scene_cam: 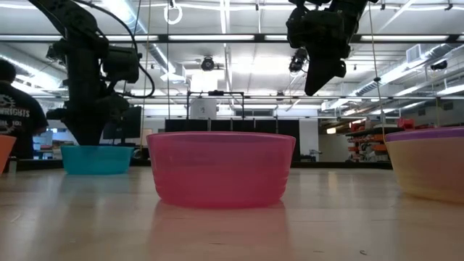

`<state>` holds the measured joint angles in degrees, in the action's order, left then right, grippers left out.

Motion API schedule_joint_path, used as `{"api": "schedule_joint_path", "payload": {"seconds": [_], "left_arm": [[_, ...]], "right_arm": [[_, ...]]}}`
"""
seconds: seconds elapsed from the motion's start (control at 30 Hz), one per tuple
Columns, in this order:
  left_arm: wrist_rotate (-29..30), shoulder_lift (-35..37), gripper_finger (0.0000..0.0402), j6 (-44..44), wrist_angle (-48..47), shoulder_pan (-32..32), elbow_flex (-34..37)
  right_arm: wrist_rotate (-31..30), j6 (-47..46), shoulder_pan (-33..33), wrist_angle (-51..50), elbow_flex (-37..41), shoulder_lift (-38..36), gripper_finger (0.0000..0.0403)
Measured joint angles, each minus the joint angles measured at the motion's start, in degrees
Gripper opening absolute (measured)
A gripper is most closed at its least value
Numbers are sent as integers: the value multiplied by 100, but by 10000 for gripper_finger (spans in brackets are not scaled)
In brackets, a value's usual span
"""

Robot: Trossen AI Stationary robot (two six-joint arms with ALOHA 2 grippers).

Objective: Nest bowls inside each other
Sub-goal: Stack the blue bowl on the orange bowl

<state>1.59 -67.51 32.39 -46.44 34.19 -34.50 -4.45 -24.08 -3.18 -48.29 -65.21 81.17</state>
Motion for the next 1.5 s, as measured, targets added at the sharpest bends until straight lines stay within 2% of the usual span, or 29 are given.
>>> {"api": "schedule_joint_path", "payload": {"seconds": [0.2, 0.43, 0.67, 0.8, 1.17, 1.5], "left_arm": [[16, 0, 59, 178, 2, 39, 0], [23, 0, 11, 164, 22, 107, 0], [-10, 0, 10, 55, 22, 77, 0], [-333, 0, 8, -47, -2, -41, 0], [-410, 4, 5, 24, -1260, -710, -485], [-395, 11, 5, 629, -1950, -2036, -1308]], "right_arm": [[0, -17, 0, 2, 1, 0, 63], [-82, 13, 0, 9, 2, 0, 64], [-151, 25, 0, 22, 2, 0, 64], [-151, 25, 0, 22, 2, 0, 64], [-173, 25, 0, 21, 2, 0, 64], [-278, -15, 59, 17, 2, 0, 64]]}}
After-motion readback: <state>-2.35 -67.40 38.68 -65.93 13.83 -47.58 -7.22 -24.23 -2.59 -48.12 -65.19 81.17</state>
